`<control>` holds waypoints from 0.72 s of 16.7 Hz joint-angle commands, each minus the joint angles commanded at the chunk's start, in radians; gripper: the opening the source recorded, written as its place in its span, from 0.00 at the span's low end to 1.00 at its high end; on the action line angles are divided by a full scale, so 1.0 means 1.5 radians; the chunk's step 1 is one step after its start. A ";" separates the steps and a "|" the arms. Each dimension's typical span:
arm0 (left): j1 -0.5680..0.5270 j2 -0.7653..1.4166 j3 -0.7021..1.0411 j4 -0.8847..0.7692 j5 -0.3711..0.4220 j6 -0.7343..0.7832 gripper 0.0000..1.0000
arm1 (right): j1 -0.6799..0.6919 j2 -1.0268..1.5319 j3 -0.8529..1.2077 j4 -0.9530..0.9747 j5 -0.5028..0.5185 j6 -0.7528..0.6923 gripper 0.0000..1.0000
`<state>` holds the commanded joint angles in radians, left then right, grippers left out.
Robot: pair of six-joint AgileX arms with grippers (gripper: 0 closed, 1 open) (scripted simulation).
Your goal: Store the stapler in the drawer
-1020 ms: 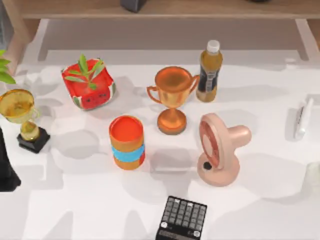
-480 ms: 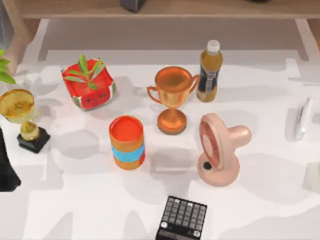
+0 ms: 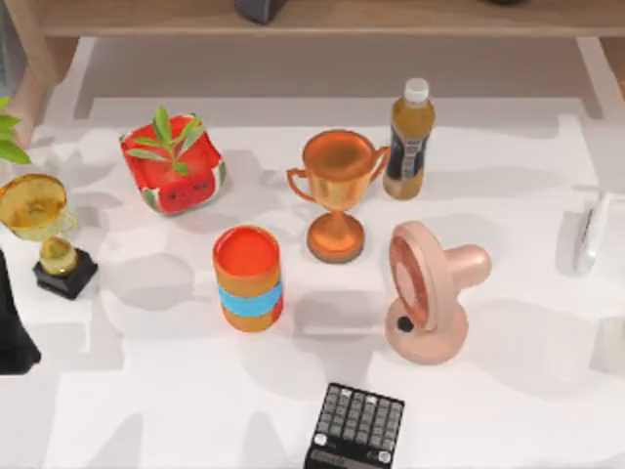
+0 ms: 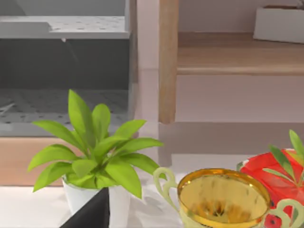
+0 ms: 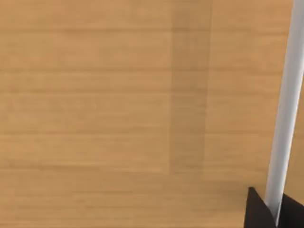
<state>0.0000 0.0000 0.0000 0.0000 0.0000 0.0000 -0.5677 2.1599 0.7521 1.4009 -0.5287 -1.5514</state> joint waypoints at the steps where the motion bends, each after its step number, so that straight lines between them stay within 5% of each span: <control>1: 0.000 0.000 0.000 0.000 0.000 0.000 1.00 | -0.007 -0.008 -0.020 0.012 -0.008 0.000 0.00; 12: 0.000 0.000 0.000 0.000 0.000 0.000 1.00 | -0.049 -0.035 -0.097 0.067 -0.051 -0.001 0.00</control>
<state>0.0000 0.0000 0.0000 0.0000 0.0000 0.0000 -0.6413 2.1067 0.6063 1.5012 -0.6051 -1.5532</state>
